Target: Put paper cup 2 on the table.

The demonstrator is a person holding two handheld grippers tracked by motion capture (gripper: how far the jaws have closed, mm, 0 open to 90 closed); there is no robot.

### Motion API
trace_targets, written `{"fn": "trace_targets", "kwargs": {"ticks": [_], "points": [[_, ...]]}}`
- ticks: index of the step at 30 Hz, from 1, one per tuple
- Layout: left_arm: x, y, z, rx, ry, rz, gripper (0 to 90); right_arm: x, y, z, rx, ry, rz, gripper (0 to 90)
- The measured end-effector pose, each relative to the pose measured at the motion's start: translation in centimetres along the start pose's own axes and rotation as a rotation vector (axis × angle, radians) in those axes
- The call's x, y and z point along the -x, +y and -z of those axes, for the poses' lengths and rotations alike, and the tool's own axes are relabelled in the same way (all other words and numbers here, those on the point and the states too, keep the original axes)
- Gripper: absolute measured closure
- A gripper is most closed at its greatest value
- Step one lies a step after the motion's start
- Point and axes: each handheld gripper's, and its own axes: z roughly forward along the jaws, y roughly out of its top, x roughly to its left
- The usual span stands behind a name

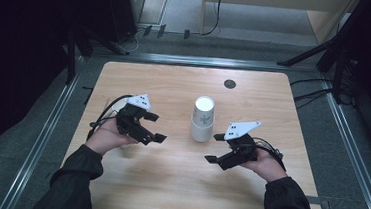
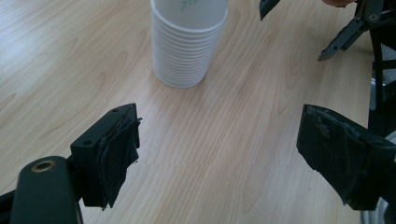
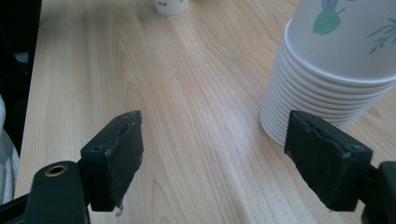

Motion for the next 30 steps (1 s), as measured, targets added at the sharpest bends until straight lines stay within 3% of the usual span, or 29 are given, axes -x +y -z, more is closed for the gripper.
{"fn": "trace_targets", "kwargs": {"ticks": [4, 11, 14, 18, 22, 30], "points": [[0.6, 0.3, -1.0, 0.003, -0.018, -0.006, 13.4, 0.0, -0.1, 0.2, 0.002, -0.004, 0.0, 20.0], [2.0, 0.9, -2.6, 0.011, -0.011, -0.027, 13.4, -0.1, -0.1, 0.0, -0.005, -0.001, 0.001, 20.0], [2.3, 0.9, -3.2, -0.002, -0.028, -0.014, 13.5, -0.1, -0.1, 0.0, -0.005, -0.002, 0.002, 20.0], [2.7, 0.8, -3.9, -0.006, -0.019, -0.022, 13.5, -0.1, -0.1, 0.1, -0.003, -0.004, 0.006, 20.0], [2.8, 0.7, -4.3, -0.021, -0.045, -0.013, 13.5, -0.1, -0.1, 0.1, -0.003, -0.002, 0.009, 20.0], [2.6, 0.0, -4.7, -0.025, -0.03, -0.014, 13.7, -0.1, -0.3, 0.0, -0.016, -0.001, 0.014, 20.1]]}}
